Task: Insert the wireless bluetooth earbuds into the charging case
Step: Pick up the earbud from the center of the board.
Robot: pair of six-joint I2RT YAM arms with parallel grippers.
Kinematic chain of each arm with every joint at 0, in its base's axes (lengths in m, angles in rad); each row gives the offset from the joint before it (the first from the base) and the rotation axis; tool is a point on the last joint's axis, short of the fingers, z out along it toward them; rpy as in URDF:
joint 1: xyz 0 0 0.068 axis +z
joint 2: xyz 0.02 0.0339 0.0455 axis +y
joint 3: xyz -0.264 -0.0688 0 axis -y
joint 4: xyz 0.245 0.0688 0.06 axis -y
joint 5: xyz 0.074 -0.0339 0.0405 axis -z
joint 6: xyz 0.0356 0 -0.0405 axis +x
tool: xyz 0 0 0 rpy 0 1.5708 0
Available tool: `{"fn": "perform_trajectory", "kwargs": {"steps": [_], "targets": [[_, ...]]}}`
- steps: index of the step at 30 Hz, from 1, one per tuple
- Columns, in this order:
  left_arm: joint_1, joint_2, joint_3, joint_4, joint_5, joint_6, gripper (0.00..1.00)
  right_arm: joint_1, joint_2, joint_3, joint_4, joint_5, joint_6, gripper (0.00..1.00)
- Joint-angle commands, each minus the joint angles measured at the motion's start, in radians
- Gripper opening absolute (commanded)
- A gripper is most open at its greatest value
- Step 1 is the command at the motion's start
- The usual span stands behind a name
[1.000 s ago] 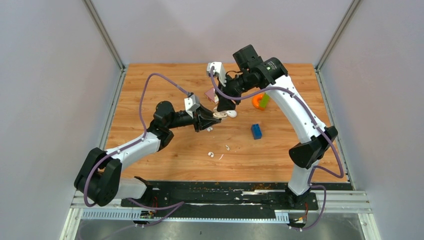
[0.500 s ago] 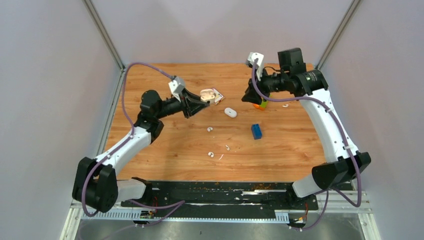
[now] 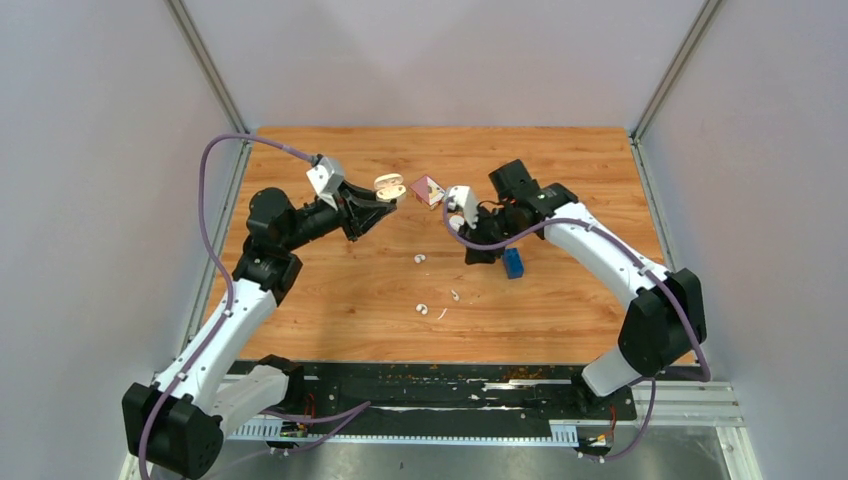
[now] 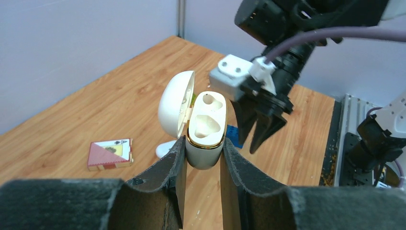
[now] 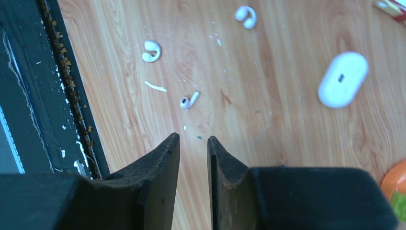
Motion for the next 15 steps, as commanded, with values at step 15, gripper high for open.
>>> {"fn": "perform_trajectory", "kwargs": {"steps": [15], "targets": [[0.039,-0.068,-0.044,-0.057,-0.048,0.058,0.0,-0.05,0.112,0.012,0.182,0.212,0.405,0.22]]}}
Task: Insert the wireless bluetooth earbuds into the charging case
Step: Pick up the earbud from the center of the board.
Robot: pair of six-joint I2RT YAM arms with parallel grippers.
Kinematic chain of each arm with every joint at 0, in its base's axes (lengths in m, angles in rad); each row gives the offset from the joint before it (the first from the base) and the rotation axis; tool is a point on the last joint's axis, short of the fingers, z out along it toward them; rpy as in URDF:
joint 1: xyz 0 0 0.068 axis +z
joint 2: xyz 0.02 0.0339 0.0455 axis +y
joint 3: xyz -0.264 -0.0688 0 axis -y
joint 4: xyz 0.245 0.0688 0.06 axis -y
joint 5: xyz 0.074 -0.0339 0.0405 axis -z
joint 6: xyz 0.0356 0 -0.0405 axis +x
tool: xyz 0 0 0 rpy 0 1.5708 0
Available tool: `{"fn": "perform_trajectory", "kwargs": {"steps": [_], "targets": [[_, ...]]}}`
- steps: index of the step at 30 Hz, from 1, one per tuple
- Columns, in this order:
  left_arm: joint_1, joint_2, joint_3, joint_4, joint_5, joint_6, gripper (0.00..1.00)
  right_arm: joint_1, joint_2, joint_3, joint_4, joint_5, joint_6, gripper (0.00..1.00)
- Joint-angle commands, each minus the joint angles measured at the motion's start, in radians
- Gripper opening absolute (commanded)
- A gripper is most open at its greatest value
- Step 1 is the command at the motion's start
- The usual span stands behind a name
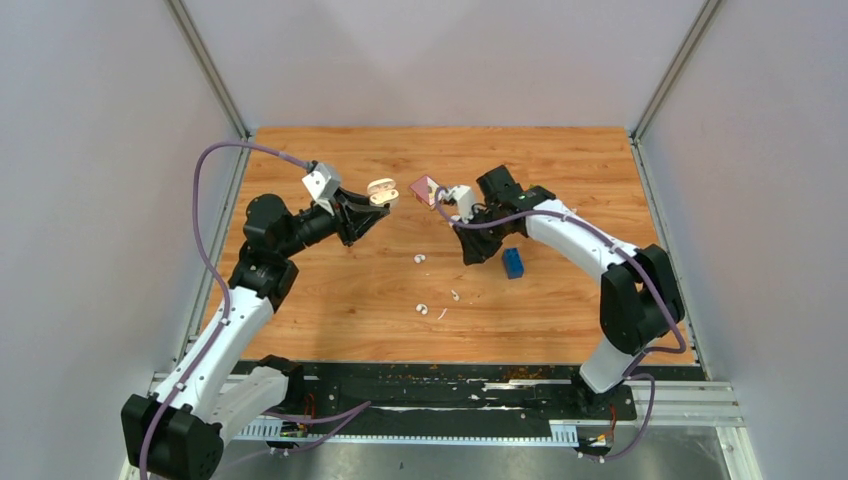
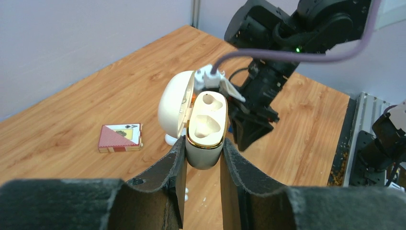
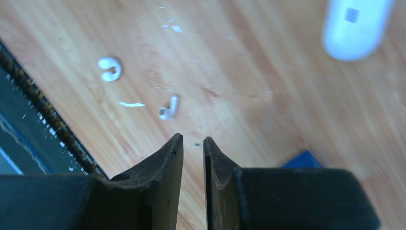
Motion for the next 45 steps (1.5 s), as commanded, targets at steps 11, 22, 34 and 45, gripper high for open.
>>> {"fn": "perform_trajectory", "kwargs": {"steps": [11,22,34,45], "targets": [[0.012,0.02,0.01,0.002,0.005,0.044,0.0,-0.49,0.112,0.224,0.088,0.36,0.245,0.33],[0.012,0.032,0.041,-0.139,0.027,0.141,0.0,-0.619,0.348,0.412,0.092,0.511,0.355,0.37],[0.012,0.053,0.057,-0.199,0.019,0.172,0.0,-0.63,0.484,0.479,0.1,0.513,0.384,0.41],[0.017,0.062,0.064,-0.214,0.019,0.189,0.0,-0.636,0.537,0.516,0.111,0.538,0.39,0.38]]}}
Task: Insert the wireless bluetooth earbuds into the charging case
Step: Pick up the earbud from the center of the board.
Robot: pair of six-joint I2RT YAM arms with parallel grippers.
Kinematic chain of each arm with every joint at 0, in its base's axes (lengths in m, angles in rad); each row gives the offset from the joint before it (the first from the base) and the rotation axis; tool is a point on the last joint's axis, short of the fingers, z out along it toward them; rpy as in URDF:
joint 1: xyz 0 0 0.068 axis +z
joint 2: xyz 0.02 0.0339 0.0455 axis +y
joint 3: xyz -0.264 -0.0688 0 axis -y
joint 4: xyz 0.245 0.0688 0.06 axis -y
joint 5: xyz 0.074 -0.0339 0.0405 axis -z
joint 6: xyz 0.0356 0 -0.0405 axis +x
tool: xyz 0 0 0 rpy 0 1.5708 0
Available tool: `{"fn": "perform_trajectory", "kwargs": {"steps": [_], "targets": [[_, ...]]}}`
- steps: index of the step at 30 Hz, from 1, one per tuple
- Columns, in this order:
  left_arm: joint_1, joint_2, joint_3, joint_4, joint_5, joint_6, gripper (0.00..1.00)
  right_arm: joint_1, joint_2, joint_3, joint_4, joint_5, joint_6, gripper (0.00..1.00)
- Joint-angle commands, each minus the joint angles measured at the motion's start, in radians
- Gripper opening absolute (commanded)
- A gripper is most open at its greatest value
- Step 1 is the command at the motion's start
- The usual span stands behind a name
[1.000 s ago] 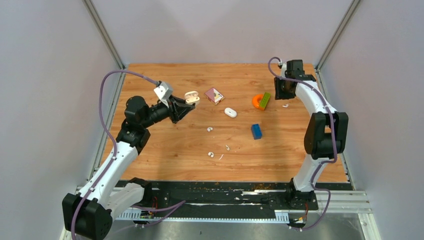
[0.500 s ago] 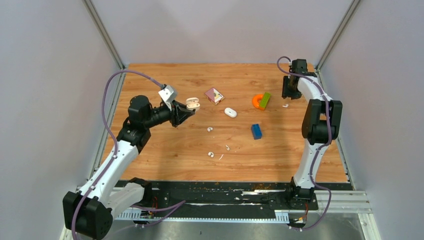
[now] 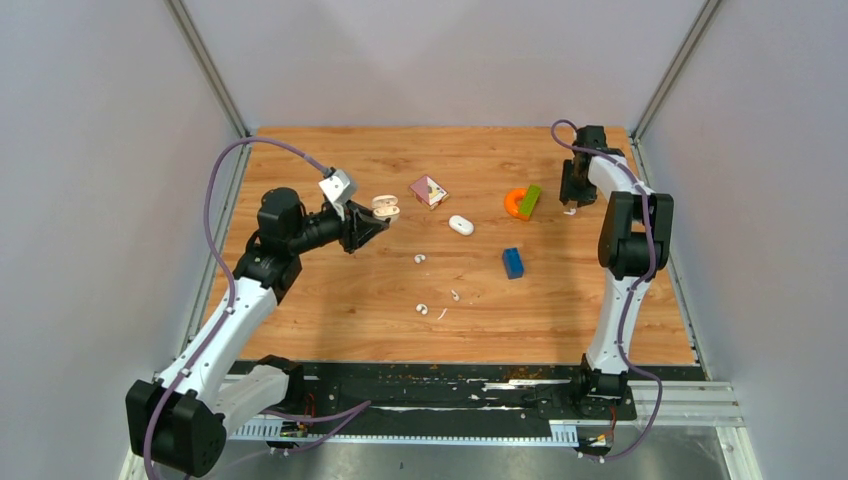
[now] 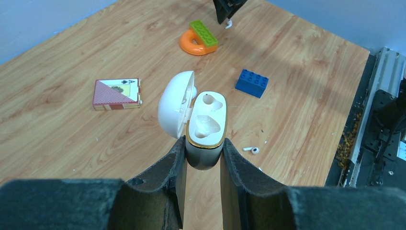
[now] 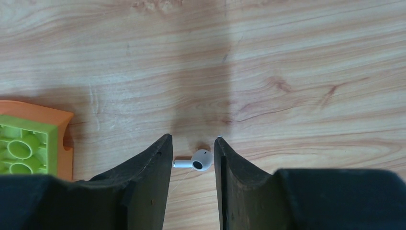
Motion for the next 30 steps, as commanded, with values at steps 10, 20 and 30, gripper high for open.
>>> {"fn": "perform_trajectory", "kwargs": {"steps": [10,20,30], "targets": [[0.008,0.01,0.038,0.015,0.002,0.023,0.0,-0.006,-0.009,-0.013,0.019,0.029,0.025,0.37],[0.008,0.004,0.032,0.022,-0.004,0.023,0.0,-0.007,-0.017,-0.04,0.014,0.021,0.031,0.34],[0.008,-0.001,0.025,0.028,-0.003,0.02,0.0,-0.01,-0.05,-0.089,0.012,-0.002,0.034,0.33]]}}
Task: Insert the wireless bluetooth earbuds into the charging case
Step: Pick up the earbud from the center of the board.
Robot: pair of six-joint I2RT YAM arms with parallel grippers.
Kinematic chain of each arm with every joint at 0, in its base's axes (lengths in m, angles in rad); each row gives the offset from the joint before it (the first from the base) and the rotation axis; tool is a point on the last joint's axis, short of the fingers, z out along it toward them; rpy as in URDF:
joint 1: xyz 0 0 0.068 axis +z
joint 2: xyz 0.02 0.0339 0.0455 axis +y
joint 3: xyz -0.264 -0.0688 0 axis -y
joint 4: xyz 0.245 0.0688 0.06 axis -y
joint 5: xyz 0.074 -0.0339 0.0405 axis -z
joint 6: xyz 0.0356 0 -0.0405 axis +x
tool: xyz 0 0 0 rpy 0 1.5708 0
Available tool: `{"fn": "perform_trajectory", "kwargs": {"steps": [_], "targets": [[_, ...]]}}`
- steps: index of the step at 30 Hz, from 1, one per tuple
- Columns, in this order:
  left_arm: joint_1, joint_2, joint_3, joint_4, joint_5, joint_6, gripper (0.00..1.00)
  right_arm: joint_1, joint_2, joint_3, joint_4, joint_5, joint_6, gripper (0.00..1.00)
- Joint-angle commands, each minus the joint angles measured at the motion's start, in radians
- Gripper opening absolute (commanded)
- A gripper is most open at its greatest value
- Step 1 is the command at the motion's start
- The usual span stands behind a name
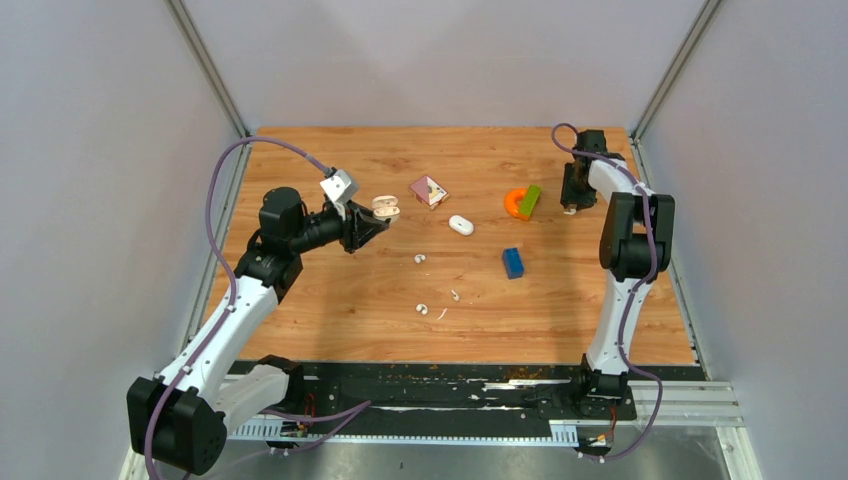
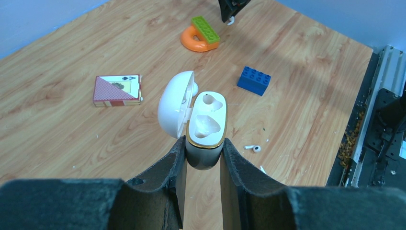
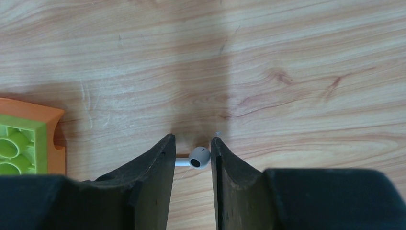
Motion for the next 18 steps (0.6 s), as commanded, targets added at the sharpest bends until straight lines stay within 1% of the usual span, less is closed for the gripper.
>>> {"fn": "perform_trajectory", "kwargs": {"steps": [1,13,16,18], "targets": [[0.008,-0.014,0.021,0.036,0.005,0.011,0.0,-0.01,-0.035,-0.039,-0.028,-0.017,0.017,0.33],[0.008,-0.009,0.007,0.06,0.003,-0.009,0.0,-0.029,-0.044,-0.059,-0.029,-0.054,0.018,0.32],[0.008,-0.007,0.006,0.06,-0.001,-0.009,0.0,-0.029,-0.041,-0.061,-0.025,-0.063,0.017,0.29],[0.008,-0.007,0.005,0.06,-0.003,-0.009,0.0,-0.029,-0.04,-0.063,-0.025,-0.059,0.018,0.29]]}}
